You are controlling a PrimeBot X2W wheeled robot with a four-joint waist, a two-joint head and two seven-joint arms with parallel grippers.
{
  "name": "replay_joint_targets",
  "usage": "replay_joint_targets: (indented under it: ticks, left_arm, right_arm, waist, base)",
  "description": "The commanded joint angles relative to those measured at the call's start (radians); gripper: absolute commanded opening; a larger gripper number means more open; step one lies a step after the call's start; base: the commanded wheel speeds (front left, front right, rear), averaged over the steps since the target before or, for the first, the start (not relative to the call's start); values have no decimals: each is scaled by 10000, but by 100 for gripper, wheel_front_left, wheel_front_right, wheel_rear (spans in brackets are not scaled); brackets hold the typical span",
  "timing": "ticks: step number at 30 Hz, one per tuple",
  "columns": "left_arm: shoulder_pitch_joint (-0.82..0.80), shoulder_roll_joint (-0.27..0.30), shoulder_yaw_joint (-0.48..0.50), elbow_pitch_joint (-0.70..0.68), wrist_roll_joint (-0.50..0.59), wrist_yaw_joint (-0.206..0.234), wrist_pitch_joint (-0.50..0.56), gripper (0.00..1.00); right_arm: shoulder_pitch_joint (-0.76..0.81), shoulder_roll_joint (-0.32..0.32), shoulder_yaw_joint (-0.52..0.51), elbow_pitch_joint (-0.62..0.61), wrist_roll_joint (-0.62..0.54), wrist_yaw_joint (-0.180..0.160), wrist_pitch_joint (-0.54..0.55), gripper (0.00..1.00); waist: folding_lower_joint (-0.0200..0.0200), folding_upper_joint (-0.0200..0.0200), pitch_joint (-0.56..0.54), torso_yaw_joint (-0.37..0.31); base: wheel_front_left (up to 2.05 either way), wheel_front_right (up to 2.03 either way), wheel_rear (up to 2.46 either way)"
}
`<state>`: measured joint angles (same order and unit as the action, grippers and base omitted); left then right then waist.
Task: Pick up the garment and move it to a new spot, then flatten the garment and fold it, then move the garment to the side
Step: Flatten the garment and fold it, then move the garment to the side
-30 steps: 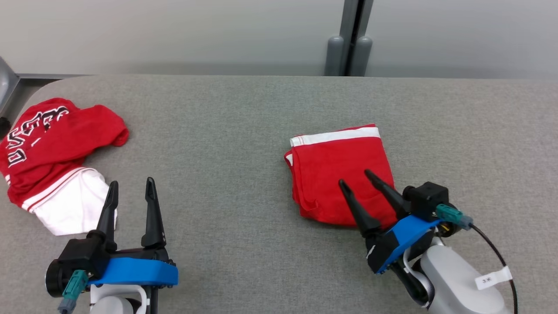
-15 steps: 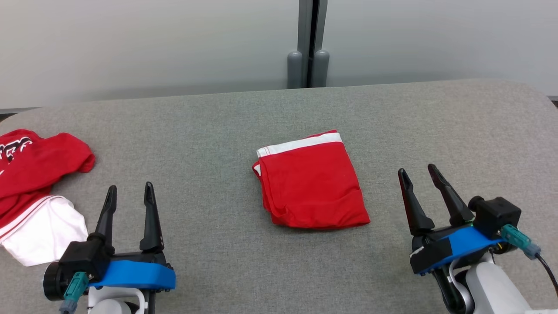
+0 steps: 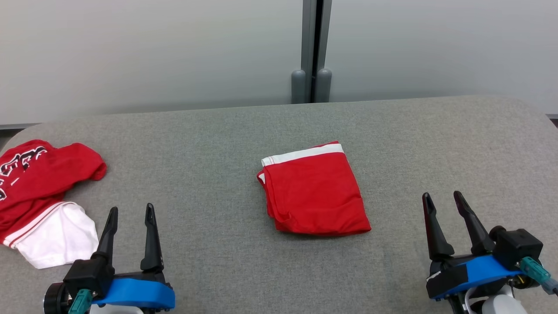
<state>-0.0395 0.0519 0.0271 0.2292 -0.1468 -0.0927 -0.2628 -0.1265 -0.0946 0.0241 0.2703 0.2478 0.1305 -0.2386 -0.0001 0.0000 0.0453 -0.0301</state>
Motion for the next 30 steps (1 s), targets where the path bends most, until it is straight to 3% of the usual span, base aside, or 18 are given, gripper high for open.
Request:
replay_joint_targets:
  ticks: [1, 19, 30]
  left_arm:
    - [89, 13, 63, -23, 80, 56, -29, 100]
    - [288, 60, 74, 36, 103, 232, -29, 100]
    - [-203, 69, -14, -36, 22, 192, -28, 100]
  right_arm:
    - [239, 92, -100, -119, -98, 5, 71, 100]
    - [769, 433, -442, -718, -670, 5, 858, 100]
    - [-1450, 417, 326, -218, -964, 5, 1379, 100]
  waist:
    - [1, 0, -20, 35]
    - [1, 0, -176, 303]
    - [1, 0, 341, 581]
  base:
    - [0, 0, 0]
    - [0, 0, 0]
    - [0, 0, 0]
